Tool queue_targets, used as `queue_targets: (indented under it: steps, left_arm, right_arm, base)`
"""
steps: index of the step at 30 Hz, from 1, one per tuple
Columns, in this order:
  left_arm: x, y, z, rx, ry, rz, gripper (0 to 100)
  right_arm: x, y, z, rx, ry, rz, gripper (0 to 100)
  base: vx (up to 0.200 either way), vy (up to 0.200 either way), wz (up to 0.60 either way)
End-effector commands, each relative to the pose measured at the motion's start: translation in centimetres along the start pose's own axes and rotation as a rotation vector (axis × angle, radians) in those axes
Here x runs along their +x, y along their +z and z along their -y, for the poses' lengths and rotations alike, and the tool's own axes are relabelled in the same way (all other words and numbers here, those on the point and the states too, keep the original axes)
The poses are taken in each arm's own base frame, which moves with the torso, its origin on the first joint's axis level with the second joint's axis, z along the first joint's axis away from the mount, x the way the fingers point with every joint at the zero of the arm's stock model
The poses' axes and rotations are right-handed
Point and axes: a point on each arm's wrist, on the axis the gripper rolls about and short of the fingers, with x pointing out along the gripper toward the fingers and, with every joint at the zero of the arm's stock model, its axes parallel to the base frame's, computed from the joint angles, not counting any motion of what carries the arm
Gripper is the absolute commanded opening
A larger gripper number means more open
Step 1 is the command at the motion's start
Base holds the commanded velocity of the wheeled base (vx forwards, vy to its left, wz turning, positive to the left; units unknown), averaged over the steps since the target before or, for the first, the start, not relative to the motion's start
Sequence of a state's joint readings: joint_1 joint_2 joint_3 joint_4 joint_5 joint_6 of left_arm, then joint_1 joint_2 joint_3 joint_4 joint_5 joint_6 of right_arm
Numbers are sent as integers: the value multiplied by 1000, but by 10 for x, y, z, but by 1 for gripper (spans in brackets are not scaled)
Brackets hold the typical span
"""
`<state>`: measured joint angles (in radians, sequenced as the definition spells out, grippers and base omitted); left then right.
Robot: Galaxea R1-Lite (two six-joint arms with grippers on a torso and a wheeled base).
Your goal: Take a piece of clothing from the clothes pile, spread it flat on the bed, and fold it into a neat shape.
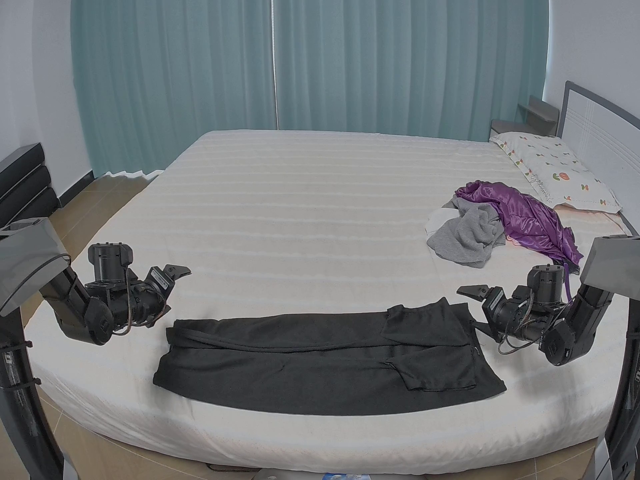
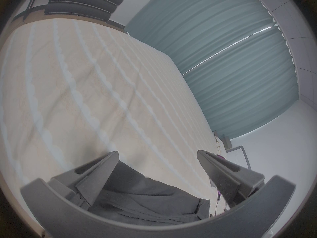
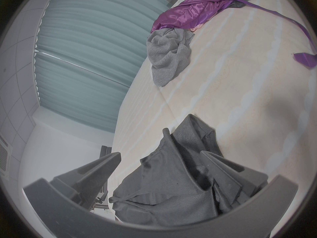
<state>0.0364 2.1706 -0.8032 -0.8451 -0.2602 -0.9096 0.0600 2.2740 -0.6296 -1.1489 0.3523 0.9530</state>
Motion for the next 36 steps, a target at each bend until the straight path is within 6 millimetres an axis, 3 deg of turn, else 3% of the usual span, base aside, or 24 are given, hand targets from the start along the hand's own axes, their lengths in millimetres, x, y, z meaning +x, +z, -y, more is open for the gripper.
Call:
queue_targets:
  steps: [1,6,8,13,22,30,36]
  left_arm:
    - [-5,-24,29,2,-16,15,100]
    - [9,-52,25,28,27,-44,100]
    - [10,-55,24,30,32,-50,100]
    - [1,-70,2,44,122,-99,100]
    - [-18,-79,-8,175,196,-172,100]
    - [-21,-67,-1,180,174,-130,100]
    - [-22,-42,11,159,127,-48,100]
  right_arm:
    - [-7,-2,-2,15,-2,2,100]
    - [-8,-4,1,19,-10,-6,100]
    - [-7,-5,1,19,-11,-10,100]
    - [-9,-11,1,21,-18,-31,100]
    - [-8,-15,-1,17,-18,-39,100]
    - [-9,-14,0,17,-21,-37,100]
    - [-7,-15,1,17,-22,-42,100]
  base:
    - [0,0,0]
    - [0,0,0]
    - [0,0,0]
    - [0,0,0]
    - [0,0,0]
    - [0,0,0]
    - [0,0,0]
